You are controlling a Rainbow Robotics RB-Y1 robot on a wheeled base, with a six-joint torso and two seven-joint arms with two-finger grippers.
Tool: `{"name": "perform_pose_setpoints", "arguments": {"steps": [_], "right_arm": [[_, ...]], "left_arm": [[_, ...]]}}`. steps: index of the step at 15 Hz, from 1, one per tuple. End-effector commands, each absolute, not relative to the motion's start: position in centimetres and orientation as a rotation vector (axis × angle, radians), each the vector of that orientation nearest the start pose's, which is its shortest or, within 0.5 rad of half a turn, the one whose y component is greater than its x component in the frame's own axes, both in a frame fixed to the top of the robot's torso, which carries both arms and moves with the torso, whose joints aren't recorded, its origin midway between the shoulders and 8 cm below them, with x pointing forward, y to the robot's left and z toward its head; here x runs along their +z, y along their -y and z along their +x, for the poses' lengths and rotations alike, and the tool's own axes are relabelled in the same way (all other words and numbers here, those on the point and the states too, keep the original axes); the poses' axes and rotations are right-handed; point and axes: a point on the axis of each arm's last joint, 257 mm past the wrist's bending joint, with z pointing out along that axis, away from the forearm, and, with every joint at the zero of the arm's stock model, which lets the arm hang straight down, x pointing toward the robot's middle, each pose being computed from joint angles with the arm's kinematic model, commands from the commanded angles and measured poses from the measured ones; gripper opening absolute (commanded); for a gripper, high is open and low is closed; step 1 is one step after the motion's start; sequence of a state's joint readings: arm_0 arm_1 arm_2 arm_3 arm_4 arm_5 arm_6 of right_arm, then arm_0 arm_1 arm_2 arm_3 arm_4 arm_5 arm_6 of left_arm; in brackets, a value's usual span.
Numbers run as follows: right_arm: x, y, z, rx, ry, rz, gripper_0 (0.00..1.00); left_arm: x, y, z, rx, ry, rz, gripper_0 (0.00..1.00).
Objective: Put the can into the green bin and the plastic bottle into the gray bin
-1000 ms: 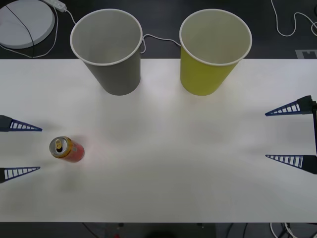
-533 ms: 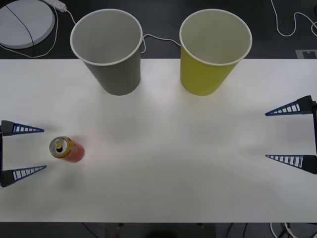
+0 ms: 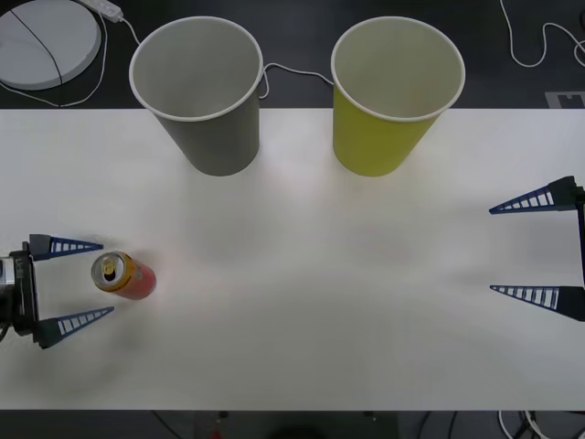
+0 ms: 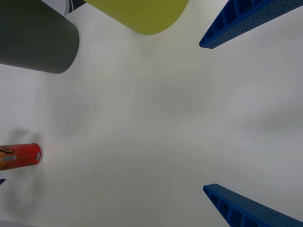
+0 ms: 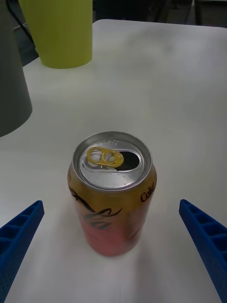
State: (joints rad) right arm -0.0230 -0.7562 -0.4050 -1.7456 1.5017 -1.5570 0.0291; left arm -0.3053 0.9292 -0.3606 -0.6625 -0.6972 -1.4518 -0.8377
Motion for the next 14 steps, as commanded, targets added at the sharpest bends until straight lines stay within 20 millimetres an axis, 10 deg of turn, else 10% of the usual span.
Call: {"name": "perform_pose_setpoints", "arguments": {"steps": [1, 14], "right_arm": [[-17.3, 29.6, 37.3, 0.282, -1.505, -1.591, 1.0], [-17.3, 29.6, 37.3, 0.282, -1.505, -1.591, 1.0]], "left_arm": [[-29.2, -33.7, 39.8, -0.467, -1.426, 1.288, 1.0], [-30.8, -30.1, 41.7, -0.465, -1.419, 1.223, 1.0]]}}
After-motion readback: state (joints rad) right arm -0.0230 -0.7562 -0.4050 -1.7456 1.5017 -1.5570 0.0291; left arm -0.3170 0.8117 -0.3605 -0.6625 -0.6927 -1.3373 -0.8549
